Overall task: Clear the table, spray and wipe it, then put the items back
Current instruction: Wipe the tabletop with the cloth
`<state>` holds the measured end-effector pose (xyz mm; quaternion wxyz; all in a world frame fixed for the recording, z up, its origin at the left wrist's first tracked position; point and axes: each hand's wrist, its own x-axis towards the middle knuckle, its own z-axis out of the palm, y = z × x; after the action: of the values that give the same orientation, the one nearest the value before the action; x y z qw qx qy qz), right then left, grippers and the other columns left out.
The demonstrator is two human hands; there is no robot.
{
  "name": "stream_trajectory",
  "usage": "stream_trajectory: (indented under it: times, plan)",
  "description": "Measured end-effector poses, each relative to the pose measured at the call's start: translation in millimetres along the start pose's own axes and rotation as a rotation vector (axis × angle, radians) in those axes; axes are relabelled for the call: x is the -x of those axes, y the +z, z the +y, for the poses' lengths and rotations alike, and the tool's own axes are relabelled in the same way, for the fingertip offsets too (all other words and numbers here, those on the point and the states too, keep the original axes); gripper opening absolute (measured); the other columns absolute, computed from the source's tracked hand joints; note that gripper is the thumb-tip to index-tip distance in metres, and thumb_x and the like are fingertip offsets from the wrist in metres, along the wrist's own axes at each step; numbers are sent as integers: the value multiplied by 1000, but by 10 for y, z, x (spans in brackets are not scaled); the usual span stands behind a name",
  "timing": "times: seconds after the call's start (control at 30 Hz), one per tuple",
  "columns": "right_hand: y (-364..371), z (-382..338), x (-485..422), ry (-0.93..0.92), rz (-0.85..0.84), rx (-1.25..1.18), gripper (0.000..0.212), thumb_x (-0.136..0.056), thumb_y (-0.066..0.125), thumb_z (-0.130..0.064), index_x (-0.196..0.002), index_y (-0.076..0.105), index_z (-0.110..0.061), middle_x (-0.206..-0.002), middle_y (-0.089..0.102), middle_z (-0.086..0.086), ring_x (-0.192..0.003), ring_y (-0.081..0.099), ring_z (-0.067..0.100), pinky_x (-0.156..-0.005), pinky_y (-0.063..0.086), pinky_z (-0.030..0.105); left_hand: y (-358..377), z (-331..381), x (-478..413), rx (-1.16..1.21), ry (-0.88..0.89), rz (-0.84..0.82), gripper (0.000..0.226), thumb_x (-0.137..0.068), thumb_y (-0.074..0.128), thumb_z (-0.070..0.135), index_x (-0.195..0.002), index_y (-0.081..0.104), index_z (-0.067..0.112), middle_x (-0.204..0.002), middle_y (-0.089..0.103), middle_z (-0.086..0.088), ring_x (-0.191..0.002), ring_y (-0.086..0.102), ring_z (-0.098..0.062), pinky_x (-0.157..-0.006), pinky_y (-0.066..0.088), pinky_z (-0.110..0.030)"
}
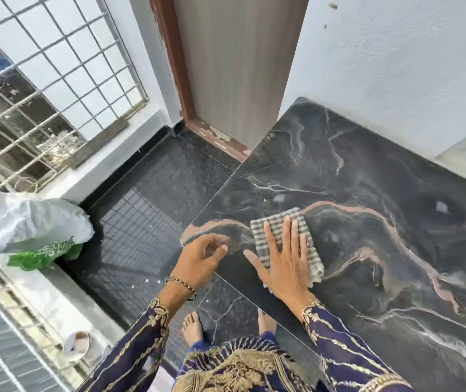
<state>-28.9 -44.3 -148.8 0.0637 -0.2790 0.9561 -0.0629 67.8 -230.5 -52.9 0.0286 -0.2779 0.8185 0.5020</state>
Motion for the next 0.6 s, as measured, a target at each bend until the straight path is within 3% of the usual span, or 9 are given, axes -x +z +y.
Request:
stream_trajectory:
  times: [0.03,0.1,0.17,0.27,0.3,0.37,0.47,0.53,0.6]
  plan:
    - [25,-162,-132,2,19,-3,81,-99,26,-74,-163,16,-26,-169,8,20,-158,6,35,-126,14,53,-133,-57,-39,-9,19,7,9,-92,61,15,-96,69,18,-99,68,10,-85,59,11,-79,46,-5]
    - [25,-532,-354,-51,13,-24,68,-104,25,-63,-163,18,-29,-170,9,18,-158,7,34,-125,17,53,-367,-146,-95,-34,30,18,15,-92,61,17,-103,71,16,-99,68,10,-85,60,8,-73,43,-2]
    - [69,-943,-422,-179,-20,-41,59,-106,21,-54,-160,28,-30,-169,14,16,-157,11,33,-124,20,53,-549,-202,-134,-68,51,18,19,-92,61,18,-108,71,17,-102,69,9,-90,62,-3,-79,46,-12]
    - [173,-1376,-293,-368,-22,-78,56,-108,17,-47,-144,54,-25,-166,28,13,-155,21,32,-124,23,52,-780,-256,-153,-101,101,2,19,-91,61,17,-108,71,18,-102,70,9,-91,63,-5,-83,52,-24]
    - [198,-1384,-197,-423,-6,-67,52,-108,21,-46,-144,53,-26,-166,30,12,-155,22,32,-125,20,51,-833,-273,-166,-102,116,-7,19,-91,61,17,-108,71,19,-102,70,9,-92,63,-6,-83,52,-25]
    - [205,-1211,32,-470,-10,4,50,-109,26,-49,-157,31,-35,-170,16,6,-157,13,28,-128,9,48,-911,-299,-197,-89,127,-30,18,-92,61,19,-106,71,20,-102,71,9,-92,64,-7,-82,54,-27]
    - [135,-696,338,-370,-14,58,56,-109,23,-53,-162,10,-40,-172,2,-1,-159,3,22,-128,-1,43,-938,-321,-262,-53,126,-63,17,-92,60,18,-104,72,21,-100,71,11,-90,64,-5,-80,57,-32]
    - [38,-353,427,-272,-14,78,56,-109,20,-53,-162,10,-39,-172,3,-2,-159,3,21,-128,-4,40,-915,-322,-317,-68,145,-85,16,-91,61,18,-102,72,21,-98,71,12,-85,62,-1,-82,54,-22]
    - [-78,-148,323,-183,-45,93,55,-109,18,-52,-162,8,-39,-172,1,-2,-159,2,20,-127,-8,36,-881,-321,-367,-98,164,-99,15,-91,62,18,-101,72,24,-95,71,15,-84,61,2,-79,44,-3]
